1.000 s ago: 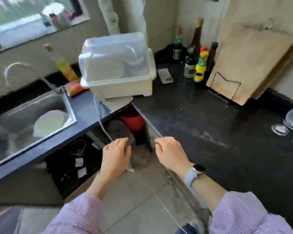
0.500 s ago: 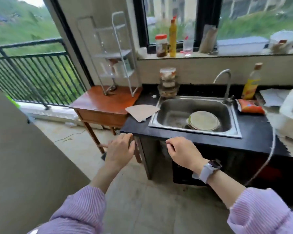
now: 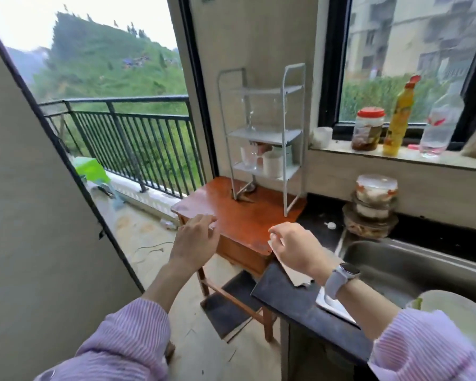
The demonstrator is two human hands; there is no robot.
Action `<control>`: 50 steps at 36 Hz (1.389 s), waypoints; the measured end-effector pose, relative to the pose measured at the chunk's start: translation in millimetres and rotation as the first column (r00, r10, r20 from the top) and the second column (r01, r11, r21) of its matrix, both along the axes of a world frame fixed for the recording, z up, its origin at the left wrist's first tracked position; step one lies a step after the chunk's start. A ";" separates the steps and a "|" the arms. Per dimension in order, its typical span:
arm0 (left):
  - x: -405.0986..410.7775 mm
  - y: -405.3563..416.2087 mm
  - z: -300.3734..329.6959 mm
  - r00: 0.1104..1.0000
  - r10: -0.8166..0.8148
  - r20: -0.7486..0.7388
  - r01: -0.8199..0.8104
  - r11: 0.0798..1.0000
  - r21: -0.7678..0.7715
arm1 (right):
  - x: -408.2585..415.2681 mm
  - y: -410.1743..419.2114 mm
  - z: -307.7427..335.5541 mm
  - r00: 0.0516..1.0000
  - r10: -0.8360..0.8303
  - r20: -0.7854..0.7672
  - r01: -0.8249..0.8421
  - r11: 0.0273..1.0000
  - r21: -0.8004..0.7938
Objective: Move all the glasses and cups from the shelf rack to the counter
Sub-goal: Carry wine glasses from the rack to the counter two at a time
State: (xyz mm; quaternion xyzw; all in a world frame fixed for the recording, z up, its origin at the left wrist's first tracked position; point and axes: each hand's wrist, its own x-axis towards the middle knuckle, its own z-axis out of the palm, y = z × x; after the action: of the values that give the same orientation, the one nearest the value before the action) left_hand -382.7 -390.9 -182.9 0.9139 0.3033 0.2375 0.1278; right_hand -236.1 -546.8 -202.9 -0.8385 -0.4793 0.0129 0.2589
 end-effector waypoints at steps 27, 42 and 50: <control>314.4 305.7 40.3 0.958 -0.241 0.155 0.258 0.961 -0.099 | 243.7 299.5 49.6 0.983 -0.184 0.000 0.181 0.968 0.174; 480.2 377.1 19.1 0.883 -0.343 0.322 0.451 0.811 -0.373 | 355.8 378.5 46.2 0.726 -0.535 -0.433 0.682 0.638 0.357; 516.2 390.1 15.1 0.836 -0.288 0.466 0.497 0.758 -0.423 | 391.8 391.8 51.8 0.693 -0.433 -0.576 0.717 0.495 0.490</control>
State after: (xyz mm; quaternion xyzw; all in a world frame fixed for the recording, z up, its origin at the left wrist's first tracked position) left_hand 133.4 -0.8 -167.8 0.8237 0.1240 0.2812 0.4766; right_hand 155.7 -155.0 -151.1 -0.7723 -0.0727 -0.0927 0.6242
